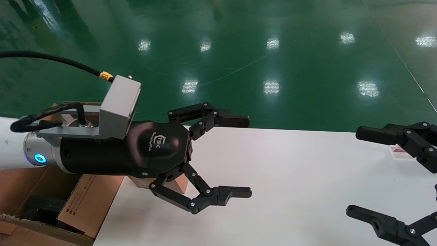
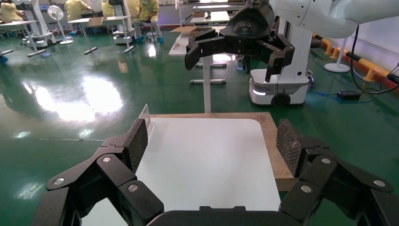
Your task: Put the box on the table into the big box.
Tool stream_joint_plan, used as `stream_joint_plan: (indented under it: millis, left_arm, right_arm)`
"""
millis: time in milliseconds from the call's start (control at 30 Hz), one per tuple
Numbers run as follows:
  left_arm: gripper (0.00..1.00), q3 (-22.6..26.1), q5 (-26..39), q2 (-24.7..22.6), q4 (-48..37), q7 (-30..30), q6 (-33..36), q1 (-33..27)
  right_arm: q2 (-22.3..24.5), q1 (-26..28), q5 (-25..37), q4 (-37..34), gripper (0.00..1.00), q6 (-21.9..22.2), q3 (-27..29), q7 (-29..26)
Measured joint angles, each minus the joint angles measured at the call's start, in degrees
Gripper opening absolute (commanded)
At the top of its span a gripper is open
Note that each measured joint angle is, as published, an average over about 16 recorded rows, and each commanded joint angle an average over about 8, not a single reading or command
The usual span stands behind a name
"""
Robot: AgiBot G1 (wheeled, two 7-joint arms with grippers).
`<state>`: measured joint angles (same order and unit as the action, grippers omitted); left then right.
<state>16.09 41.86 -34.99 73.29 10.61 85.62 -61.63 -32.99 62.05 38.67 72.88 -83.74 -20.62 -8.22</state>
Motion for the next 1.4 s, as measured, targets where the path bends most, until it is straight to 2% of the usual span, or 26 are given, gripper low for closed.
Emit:
stream_joint_plan:
  millis: [633,1400]
  left_arm:
    - [1.0,0.4,2.0,1.0,1.0,0.4,-0.3,-0.8]
    - [1.0,2.7,6.9,4.0,3.5,7.4,-1.8,-4.2]
  right_arm:
    - [0.0,0.0,0.0,0.0,1.0,0.0,0.0,0.0]
    - [0.0,0.0,0.0,0.0,1.0,0.0,0.0,0.0]
